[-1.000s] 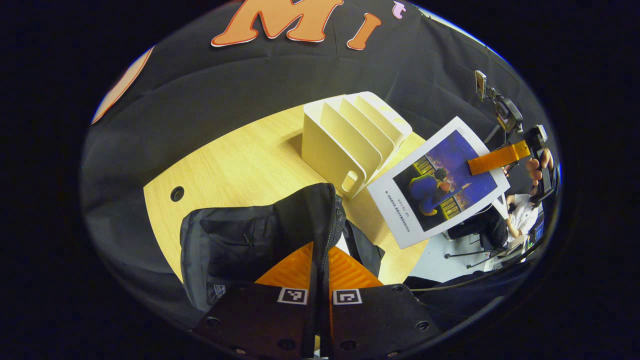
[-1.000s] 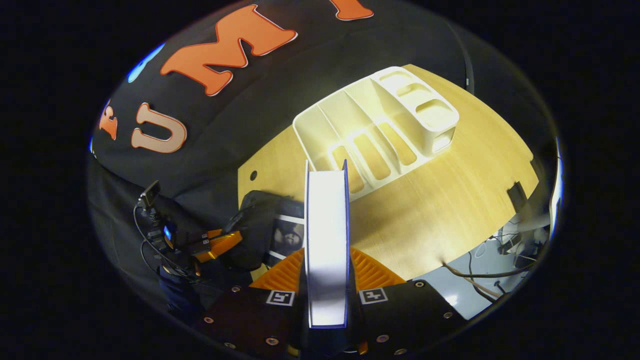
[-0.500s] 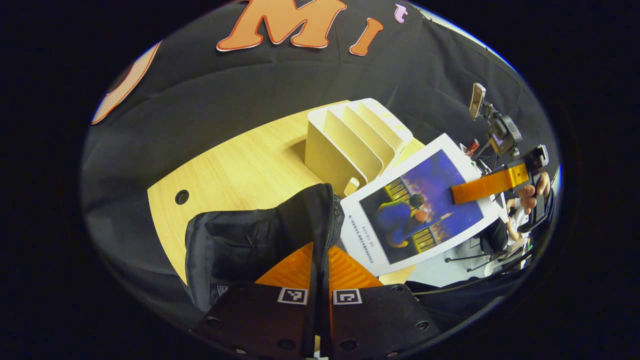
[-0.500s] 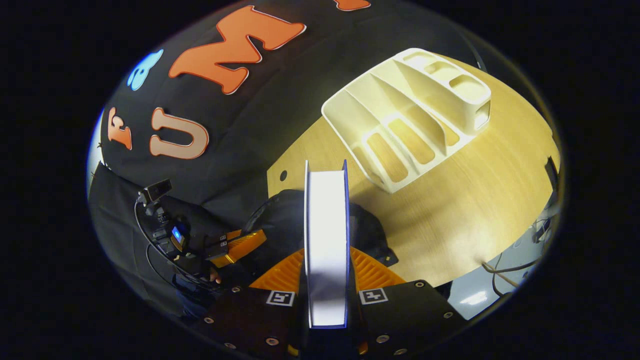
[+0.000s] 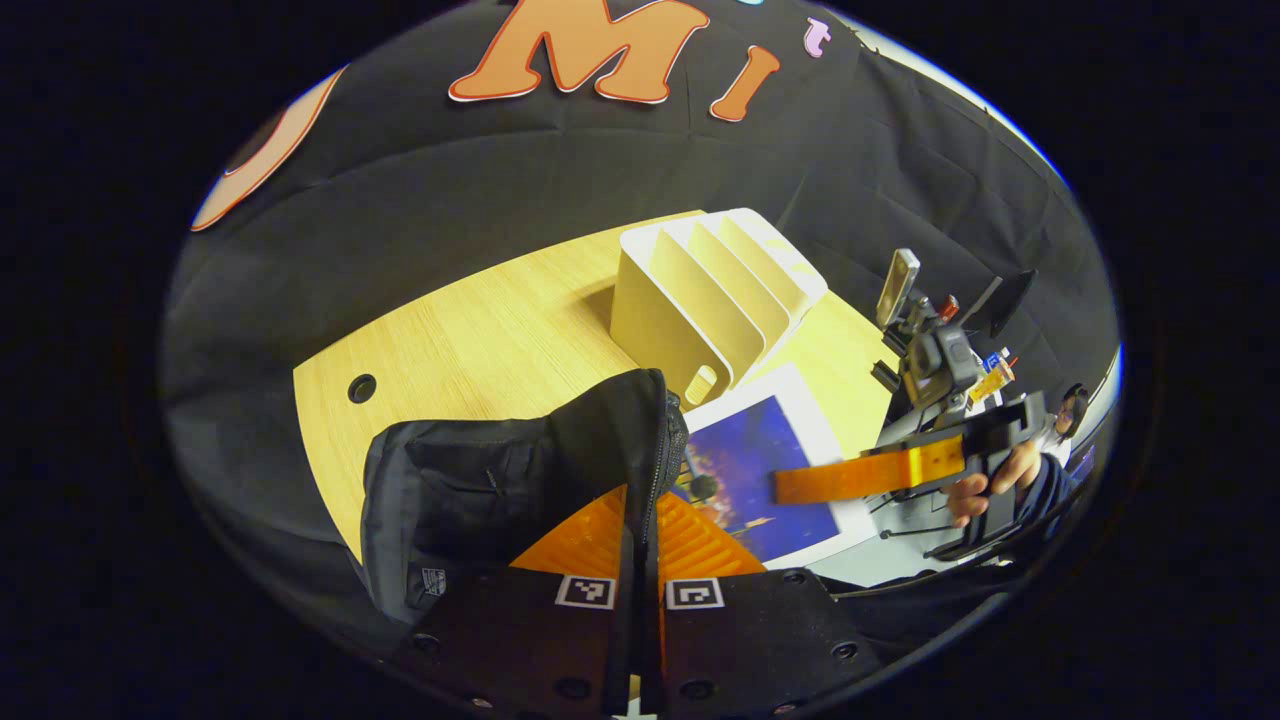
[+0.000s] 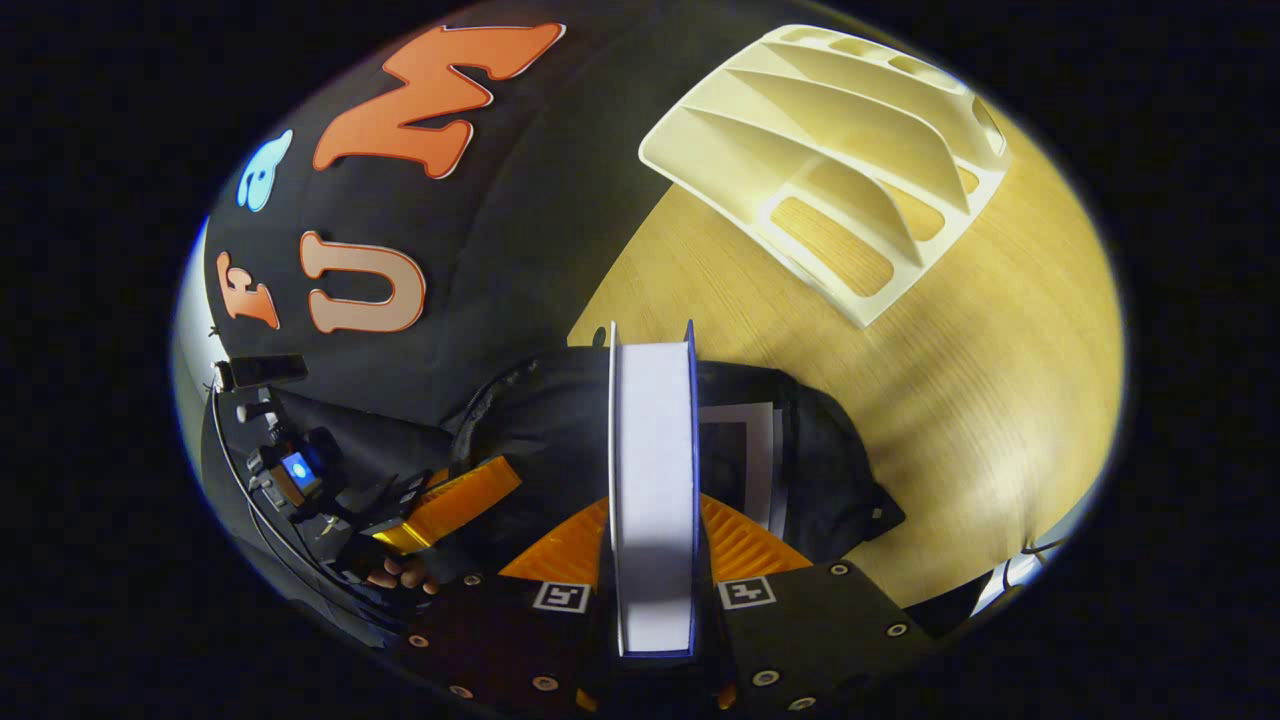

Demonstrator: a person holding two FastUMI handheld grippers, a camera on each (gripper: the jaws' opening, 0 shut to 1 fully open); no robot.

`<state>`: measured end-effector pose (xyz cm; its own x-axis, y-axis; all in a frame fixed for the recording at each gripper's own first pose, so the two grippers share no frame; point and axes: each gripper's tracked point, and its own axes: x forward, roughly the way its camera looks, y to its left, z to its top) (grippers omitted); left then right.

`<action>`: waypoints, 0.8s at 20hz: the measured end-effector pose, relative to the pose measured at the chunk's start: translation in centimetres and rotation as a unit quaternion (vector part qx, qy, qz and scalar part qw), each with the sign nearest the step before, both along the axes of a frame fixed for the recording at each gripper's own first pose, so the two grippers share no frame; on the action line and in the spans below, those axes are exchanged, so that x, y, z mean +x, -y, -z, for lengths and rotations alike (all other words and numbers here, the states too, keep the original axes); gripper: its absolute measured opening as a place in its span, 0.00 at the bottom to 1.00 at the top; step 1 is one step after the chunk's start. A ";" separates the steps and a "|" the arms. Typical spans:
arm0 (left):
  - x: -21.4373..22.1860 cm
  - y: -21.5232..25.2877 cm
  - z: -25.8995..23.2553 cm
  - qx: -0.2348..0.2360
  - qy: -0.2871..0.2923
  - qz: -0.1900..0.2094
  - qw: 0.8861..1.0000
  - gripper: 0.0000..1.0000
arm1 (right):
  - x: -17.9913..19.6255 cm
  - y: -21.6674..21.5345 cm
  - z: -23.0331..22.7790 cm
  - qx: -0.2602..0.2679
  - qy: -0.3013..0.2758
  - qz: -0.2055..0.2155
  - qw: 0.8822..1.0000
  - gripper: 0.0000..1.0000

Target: Open the schoolbag, grab two books from the bookshelf and put them into the schoolbag.

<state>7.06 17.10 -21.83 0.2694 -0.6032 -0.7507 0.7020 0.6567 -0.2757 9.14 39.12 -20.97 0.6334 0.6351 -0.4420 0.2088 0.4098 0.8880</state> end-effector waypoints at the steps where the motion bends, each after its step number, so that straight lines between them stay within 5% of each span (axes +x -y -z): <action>1: -0.2 0.2 0.0 -0.001 0.000 0.001 1.000 0.05 | 0.4 -0.9 0.5 0.007 0.003 0.000 1.000 0.32; 16: -1.4 1.4 -1.3 -0.023 0.008 0.005 1.000 0.05 | 3.9 -6.6 4.2 0.050 0.005 0.005 0.999 0.34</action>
<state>5.63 15.74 -20.56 0.2752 -0.6394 -0.7179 0.7132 0.6366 -0.2936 13.03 45.73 -25.12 0.6435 0.6693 -0.3715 0.2040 0.3178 0.9260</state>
